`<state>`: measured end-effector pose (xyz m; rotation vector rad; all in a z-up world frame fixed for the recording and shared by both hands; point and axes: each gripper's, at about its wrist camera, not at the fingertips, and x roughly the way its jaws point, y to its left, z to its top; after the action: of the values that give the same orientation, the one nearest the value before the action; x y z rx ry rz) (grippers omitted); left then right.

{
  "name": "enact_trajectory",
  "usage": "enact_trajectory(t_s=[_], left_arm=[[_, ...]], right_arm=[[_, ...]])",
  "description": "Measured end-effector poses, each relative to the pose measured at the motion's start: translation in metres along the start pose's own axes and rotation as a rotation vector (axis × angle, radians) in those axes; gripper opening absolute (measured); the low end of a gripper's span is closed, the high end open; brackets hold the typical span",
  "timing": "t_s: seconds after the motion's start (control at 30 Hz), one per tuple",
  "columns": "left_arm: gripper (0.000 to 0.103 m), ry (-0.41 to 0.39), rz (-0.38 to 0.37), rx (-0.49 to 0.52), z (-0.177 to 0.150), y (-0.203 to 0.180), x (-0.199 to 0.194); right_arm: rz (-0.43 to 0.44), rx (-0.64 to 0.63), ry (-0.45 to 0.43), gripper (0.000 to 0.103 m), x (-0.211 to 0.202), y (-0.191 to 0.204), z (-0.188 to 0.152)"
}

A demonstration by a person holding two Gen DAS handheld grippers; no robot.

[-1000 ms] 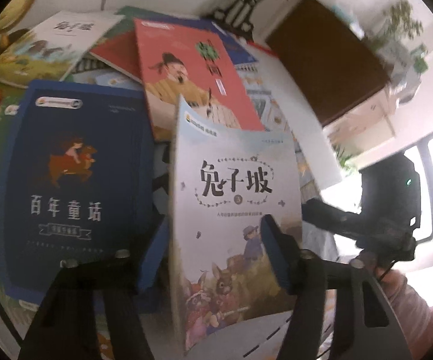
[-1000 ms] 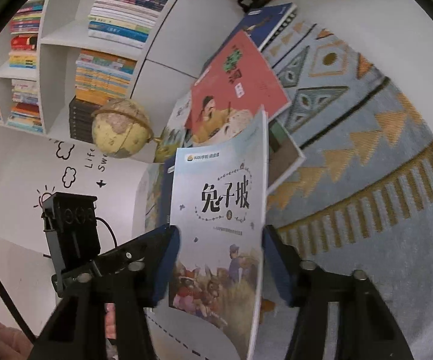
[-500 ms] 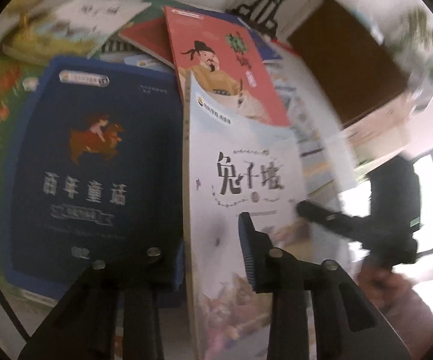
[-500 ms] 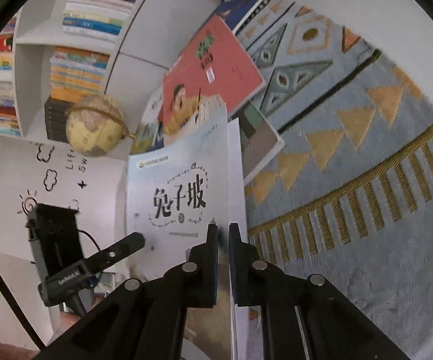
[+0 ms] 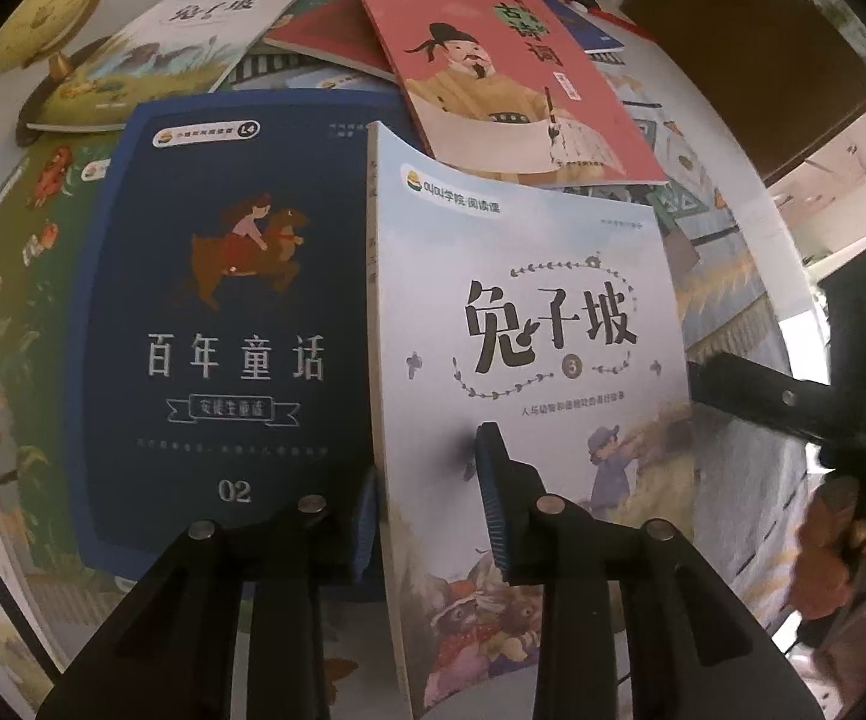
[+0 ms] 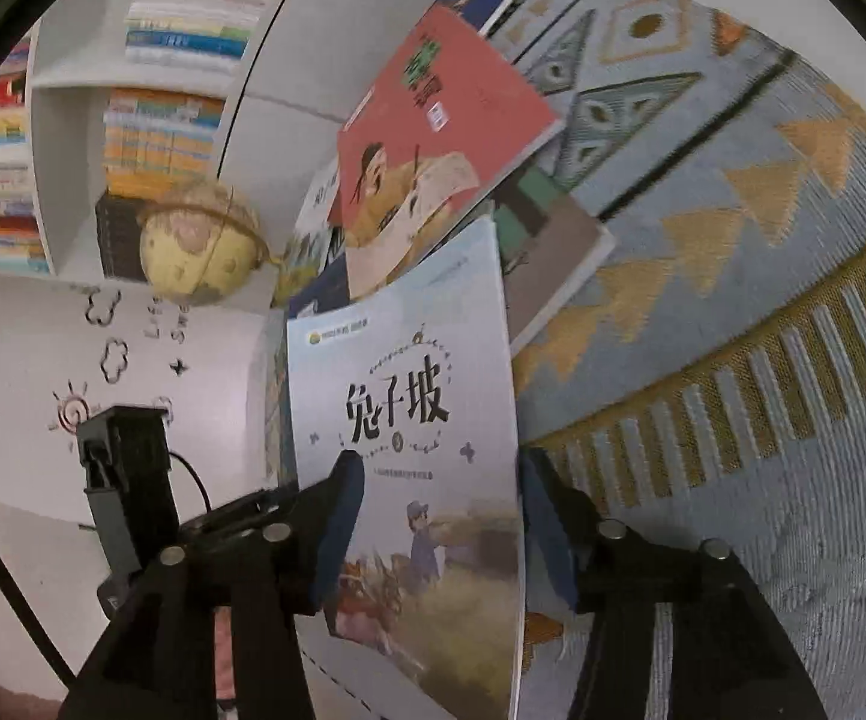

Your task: Organize books

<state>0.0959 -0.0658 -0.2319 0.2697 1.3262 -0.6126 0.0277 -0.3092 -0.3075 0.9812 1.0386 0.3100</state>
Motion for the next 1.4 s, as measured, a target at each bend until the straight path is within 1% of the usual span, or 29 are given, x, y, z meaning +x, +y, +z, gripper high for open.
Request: enact_trajectory(t_s=[0.03,0.07,0.1,0.13,0.17,0.2,0.27,0.3,0.33,0.37,0.4,0.47,0.57,0.63,0.7,0.8,0.87,1.0,1.07,1.17,1.23,1.33,1.4], left_arm=[[0.028,-0.001,0.019,0.01,0.0,0.0,-0.001],[0.029,0.002,0.01,0.005,0.0,0.002,-0.001],[0.03,0.003,0.001,-0.003,0.0,0.003,-0.001],[0.03,0.004,0.003,0.0,0.0,0.003,-0.001],[0.03,0.003,0.015,0.012,-0.001,0.001,-0.001],[0.031,0.0,0.026,0.022,-0.001,-0.002,-0.001],[0.031,-0.005,0.032,0.025,-0.002,-0.003,-0.001],[0.031,-0.004,0.027,0.017,-0.001,-0.002,-0.001],[0.031,-0.001,0.023,0.005,-0.001,-0.001,-0.002],[0.031,0.005,0.027,-0.001,-0.001,0.0,-0.004],[0.027,0.008,0.043,0.005,-0.003,0.0,-0.006],[0.025,0.01,0.089,0.043,-0.006,-0.004,-0.011],[0.025,0.015,0.065,0.029,-0.011,0.003,-0.015],[0.025,0.019,0.037,-0.008,-0.014,0.011,-0.016],[0.025,0.012,0.012,-0.039,-0.016,0.018,-0.019],[0.025,-0.015,-0.025,-0.065,-0.019,0.023,-0.029],[0.025,-0.04,-0.041,-0.07,-0.02,0.026,-0.038],[0.025,-0.064,-0.044,-0.075,-0.021,0.034,-0.052],[0.025,-0.081,-0.027,-0.086,-0.022,0.04,-0.059],[0.025,-0.099,-0.04,-0.132,-0.026,0.059,-0.07],[0.025,-0.111,-0.028,-0.147,-0.028,0.07,-0.077],[0.025,-0.131,-0.034,-0.189,-0.034,0.089,-0.089],[0.025,-0.145,0.002,-0.208,-0.042,0.103,-0.096]], right_arm=[[0.083,-0.023,0.01,0.055,-0.004,0.004,-0.001],[0.16,-0.04,0.017,0.051,-0.009,0.008,-0.001],[0.191,-0.055,0.049,0.04,-0.008,0.013,-0.001],[0.152,-0.075,0.078,0.038,-0.003,0.016,-0.003],[0.102,-0.095,0.103,0.038,0.004,0.019,-0.006],[0.073,-0.098,0.145,0.038,0.017,0.018,-0.01],[0.071,-0.078,0.148,0.029,0.025,0.017,-0.015],[0.035,-0.082,0.12,0.016,0.024,0.018,-0.018],[0.008,-0.083,0.104,0.006,0.024,0.019,-0.017],[-0.007,-0.079,0.092,0.006,0.022,0.019,-0.019],[-0.037,-0.086,0.081,0.006,0.02,0.022,-0.021],[-0.056,-0.097,0.08,0.006,0.015,0.031,-0.023],[-0.069,-0.108,0.074,0.005,0.009,0.042,-0.02],[-0.085,-0.104,0.078,0.004,0.014,0.056,-0.017],[-0.103,-0.099,0.083,0.004,0.022,0.061,-0.017],[-0.121,-0.085,0.085,0.004,0.028,0.068,-0.016],[-0.102,-0.061,0.078,0.004,0.026,0.071,-0.015],[-0.084,-0.025,0.095,0.004,0.032,0.081,-0.014],[-0.066,-0.002,0.105,0.004,0.037,0.09,-0.013],[-0.073,-0.032,0.111,0.004,0.045,0.112,-0.014],[-0.066,-0.035,0.122,0.004,0.054,0.124,-0.015],[-0.118,-0.053,0.152,0.005,0.073,0.147,-0.021],[-0.134,-0.074,0.178,0.005,0.092,0.166,-0.026]])
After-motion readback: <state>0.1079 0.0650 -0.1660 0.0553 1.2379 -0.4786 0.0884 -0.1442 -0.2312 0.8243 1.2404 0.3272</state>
